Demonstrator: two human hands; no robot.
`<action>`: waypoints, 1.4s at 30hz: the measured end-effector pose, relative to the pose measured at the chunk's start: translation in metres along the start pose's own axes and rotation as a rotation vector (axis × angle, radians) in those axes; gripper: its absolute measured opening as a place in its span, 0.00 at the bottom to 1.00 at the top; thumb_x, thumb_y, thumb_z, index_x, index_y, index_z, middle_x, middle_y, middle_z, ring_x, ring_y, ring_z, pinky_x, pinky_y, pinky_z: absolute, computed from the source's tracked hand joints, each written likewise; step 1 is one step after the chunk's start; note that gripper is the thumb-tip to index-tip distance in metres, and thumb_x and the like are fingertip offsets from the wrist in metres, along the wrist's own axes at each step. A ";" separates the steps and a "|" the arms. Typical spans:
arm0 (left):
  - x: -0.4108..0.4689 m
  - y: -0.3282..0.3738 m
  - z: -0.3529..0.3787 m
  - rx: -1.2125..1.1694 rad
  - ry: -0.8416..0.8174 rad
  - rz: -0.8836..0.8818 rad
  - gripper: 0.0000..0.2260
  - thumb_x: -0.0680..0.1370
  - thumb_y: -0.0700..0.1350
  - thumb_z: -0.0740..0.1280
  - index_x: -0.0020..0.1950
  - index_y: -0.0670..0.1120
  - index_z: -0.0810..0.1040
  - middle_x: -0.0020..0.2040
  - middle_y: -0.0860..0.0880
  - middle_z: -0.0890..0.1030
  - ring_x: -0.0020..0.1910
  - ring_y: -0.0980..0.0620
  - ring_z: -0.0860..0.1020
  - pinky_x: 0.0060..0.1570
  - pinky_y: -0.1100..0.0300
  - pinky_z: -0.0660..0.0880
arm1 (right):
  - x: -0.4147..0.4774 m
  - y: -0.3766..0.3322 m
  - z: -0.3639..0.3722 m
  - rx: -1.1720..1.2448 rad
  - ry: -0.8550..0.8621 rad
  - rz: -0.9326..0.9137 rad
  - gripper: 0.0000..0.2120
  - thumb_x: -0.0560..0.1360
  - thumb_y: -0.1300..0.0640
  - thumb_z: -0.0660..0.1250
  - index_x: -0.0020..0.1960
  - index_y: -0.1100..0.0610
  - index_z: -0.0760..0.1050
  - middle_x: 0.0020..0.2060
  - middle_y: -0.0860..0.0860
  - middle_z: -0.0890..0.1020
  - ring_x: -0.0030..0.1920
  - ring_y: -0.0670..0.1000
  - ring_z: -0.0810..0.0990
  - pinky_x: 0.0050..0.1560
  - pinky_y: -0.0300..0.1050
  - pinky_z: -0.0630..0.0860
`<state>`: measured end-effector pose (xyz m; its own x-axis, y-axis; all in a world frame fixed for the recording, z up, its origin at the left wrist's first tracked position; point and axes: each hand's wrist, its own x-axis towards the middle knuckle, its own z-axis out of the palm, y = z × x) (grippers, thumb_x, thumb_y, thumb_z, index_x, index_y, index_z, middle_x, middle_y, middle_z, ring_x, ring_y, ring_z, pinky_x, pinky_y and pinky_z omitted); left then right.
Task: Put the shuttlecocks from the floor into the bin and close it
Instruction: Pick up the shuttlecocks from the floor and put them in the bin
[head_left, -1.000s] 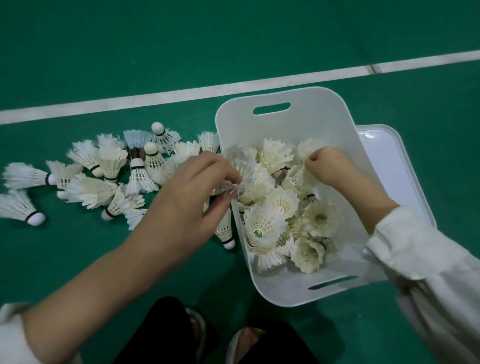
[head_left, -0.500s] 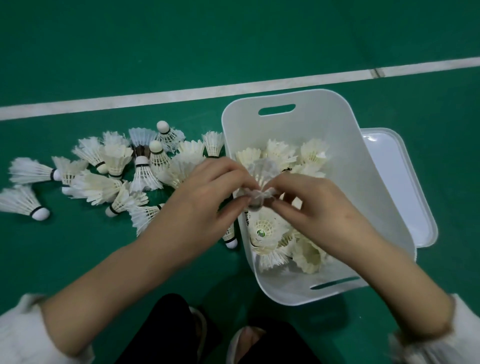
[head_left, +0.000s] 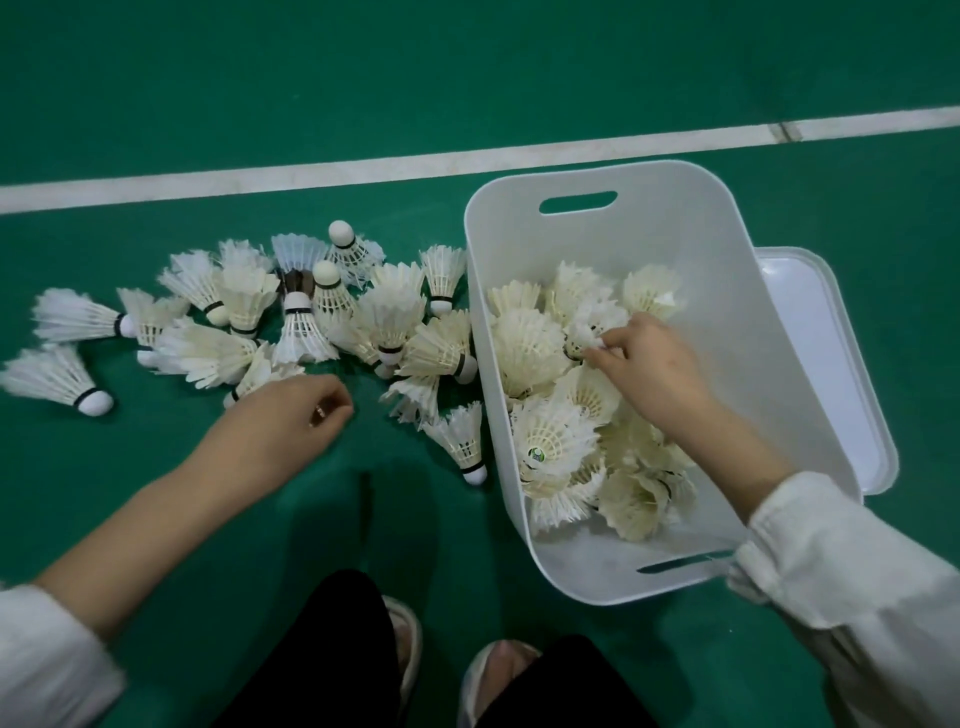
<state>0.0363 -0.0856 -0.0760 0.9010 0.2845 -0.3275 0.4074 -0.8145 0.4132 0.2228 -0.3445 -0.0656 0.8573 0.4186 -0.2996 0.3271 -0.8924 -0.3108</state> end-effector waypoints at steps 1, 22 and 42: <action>-0.002 -0.005 0.002 -0.005 -0.003 -0.012 0.04 0.77 0.47 0.64 0.47 0.49 0.78 0.40 0.53 0.77 0.40 0.52 0.76 0.39 0.58 0.69 | 0.001 -0.001 0.001 -0.033 -0.006 -0.008 0.14 0.78 0.50 0.61 0.50 0.57 0.80 0.53 0.56 0.73 0.48 0.56 0.75 0.45 0.45 0.67; -0.033 -0.082 0.026 -0.064 0.137 -0.263 0.07 0.75 0.45 0.66 0.50 0.43 0.77 0.51 0.46 0.75 0.48 0.45 0.76 0.44 0.55 0.70 | -0.063 -0.151 -0.050 -0.236 -0.096 -0.646 0.13 0.78 0.53 0.56 0.57 0.55 0.74 0.50 0.52 0.78 0.51 0.55 0.76 0.47 0.50 0.75; -0.019 -0.079 0.041 -0.096 0.133 0.033 0.08 0.75 0.42 0.65 0.52 0.41 0.78 0.51 0.44 0.76 0.51 0.44 0.75 0.47 0.51 0.73 | -0.032 -0.199 0.130 -0.197 -0.310 -0.617 0.19 0.77 0.61 0.56 0.67 0.54 0.63 0.55 0.56 0.75 0.54 0.59 0.76 0.42 0.48 0.69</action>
<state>-0.0192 -0.0476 -0.1375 0.9232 0.3285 -0.1997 0.3842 -0.7744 0.5027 0.0786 -0.1589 -0.1116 0.3502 0.8592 -0.3730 0.8065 -0.4791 -0.3464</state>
